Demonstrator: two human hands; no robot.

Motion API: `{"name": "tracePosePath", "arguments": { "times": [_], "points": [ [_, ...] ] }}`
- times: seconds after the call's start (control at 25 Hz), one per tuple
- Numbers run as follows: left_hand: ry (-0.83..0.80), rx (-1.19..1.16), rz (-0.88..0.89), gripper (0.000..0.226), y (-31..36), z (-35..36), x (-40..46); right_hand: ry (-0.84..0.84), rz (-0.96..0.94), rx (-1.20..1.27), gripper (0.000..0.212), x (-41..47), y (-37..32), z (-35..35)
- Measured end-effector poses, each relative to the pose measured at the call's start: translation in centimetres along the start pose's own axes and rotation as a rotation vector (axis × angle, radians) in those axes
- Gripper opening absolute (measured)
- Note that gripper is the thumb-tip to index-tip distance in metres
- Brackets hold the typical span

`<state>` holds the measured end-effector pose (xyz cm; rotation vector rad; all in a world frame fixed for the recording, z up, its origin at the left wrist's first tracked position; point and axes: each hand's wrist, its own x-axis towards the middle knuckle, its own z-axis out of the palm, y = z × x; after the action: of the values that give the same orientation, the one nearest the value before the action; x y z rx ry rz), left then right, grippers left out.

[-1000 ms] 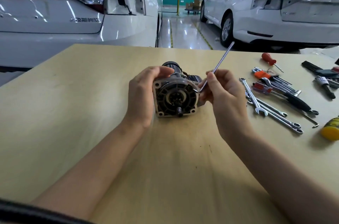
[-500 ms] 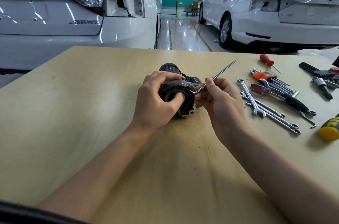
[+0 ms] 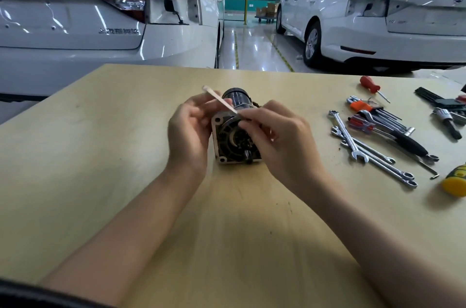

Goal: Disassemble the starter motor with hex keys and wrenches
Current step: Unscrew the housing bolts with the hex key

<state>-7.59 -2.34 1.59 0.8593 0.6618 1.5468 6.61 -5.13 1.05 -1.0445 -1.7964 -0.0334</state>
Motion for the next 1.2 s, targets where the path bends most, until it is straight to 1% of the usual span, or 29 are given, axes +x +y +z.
{"name": "tracePosePath", "arguments": {
  "times": [0.04,0.08,0.16,0.24,0.32,0.4,0.48,0.56,0.64,0.68,0.72,0.8,0.84,1.0,1.2],
  "points": [
    [0.042,-0.143,-0.08,0.04,0.2,-0.5,0.4,-0.043,-0.041,-0.045,0.018,-0.1,0.1,0.1],
    [0.063,-0.23,-0.133,0.044,0.3,-0.9,0.6,-0.082,-0.084,-0.085,0.019,-0.2,0.3,0.2],
    [0.06,-0.286,-0.167,0.049,0.3,-1.2,0.8,-0.13,-0.188,-0.185,0.018,-0.3,0.5,0.2],
    [0.042,-0.29,-0.167,0.051,0.1,-1.3,0.8,-0.141,-0.266,-0.259,0.018,-0.2,0.7,0.2],
    [0.033,-0.294,-0.173,0.051,0.2,-1.4,0.8,-0.142,-0.27,-0.251,0.017,-0.3,0.7,0.0],
    [0.02,-0.27,-0.163,0.051,0.3,-1.3,0.8,-0.103,-0.176,-0.114,0.016,-0.4,0.4,-0.1],
    [0.021,-0.161,-0.134,0.046,0.5,-0.9,0.8,0.022,0.029,0.13,0.013,-0.5,0.0,-0.5],
    [-0.003,0.047,-0.04,0.031,0.3,-0.1,0.4,0.137,0.286,0.409,0.01,-0.2,-0.3,-1.2],
    [-0.05,0.329,0.122,0.017,0.0,0.4,-0.2,0.196,0.539,0.635,0.01,0.0,-0.3,-1.8],
    [-0.085,0.502,0.221,0.019,-0.3,0.5,-0.6,0.211,0.637,0.693,0.011,0.1,-0.2,-1.9],
    [-0.13,0.675,0.309,0.026,-0.7,0.5,-1.0,0.219,0.708,0.727,0.012,0.1,-0.1,-2.0],
    [-0.194,0.93,0.43,0.036,-1.3,0.5,-1.3,0.235,0.784,0.773,0.012,0.1,0.0,-1.7],
    [-0.201,0.991,0.464,0.037,-1.5,0.5,-1.2,0.247,0.803,0.791,0.012,0.1,0.0,-1.6],
    [-0.172,1.047,0.486,0.039,-1.5,0.4,-1.0,0.288,0.814,0.799,0.015,0.1,0.0,-1.4],
    [-0.153,1.046,0.479,0.037,-1.5,0.6,-1.1,0.282,0.816,0.801,0.016,0.1,-0.2,-1.5]
  ]
}}
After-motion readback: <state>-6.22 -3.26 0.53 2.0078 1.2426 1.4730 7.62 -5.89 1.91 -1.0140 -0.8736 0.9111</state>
